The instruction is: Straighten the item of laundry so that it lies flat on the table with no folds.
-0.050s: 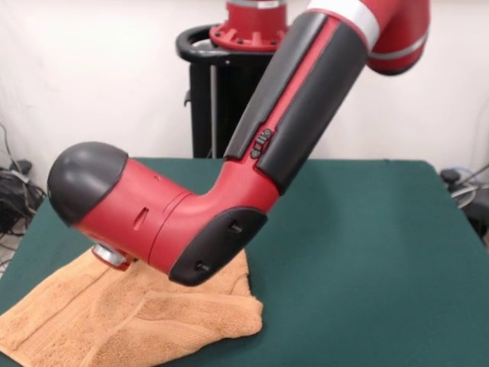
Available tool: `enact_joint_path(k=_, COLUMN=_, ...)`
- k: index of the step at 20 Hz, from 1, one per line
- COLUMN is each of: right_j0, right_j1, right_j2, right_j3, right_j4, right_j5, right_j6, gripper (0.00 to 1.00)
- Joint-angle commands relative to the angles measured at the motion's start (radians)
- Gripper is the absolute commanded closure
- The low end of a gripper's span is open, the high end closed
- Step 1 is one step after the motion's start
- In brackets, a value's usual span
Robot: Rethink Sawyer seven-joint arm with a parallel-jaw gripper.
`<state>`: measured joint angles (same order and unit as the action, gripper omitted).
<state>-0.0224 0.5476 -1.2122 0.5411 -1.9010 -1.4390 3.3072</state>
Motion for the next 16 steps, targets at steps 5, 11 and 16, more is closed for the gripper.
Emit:
enact_joint_path(k=5, right_j0=-0.032, right_j1=0.171, right_j2=0.076, right_j3=-0.170, right_j4=0.086, right_j5=-0.036, right_j6=0.357, gripper=1.00)
enact_joint_path(k=11, right_j0=-0.039, right_j1=0.185, right_j2=0.068, right_j3=-0.189, right_j4=0.092, right_j5=-0.063, right_j6=0.358, gripper=1.00)
enact_joint_path(k=16, right_j0=-0.025, right_j1=0.179, right_j2=0.076, right_j3=-0.161, right_j4=0.096, right_j5=-0.068, right_j6=0.323, gripper=1.00)
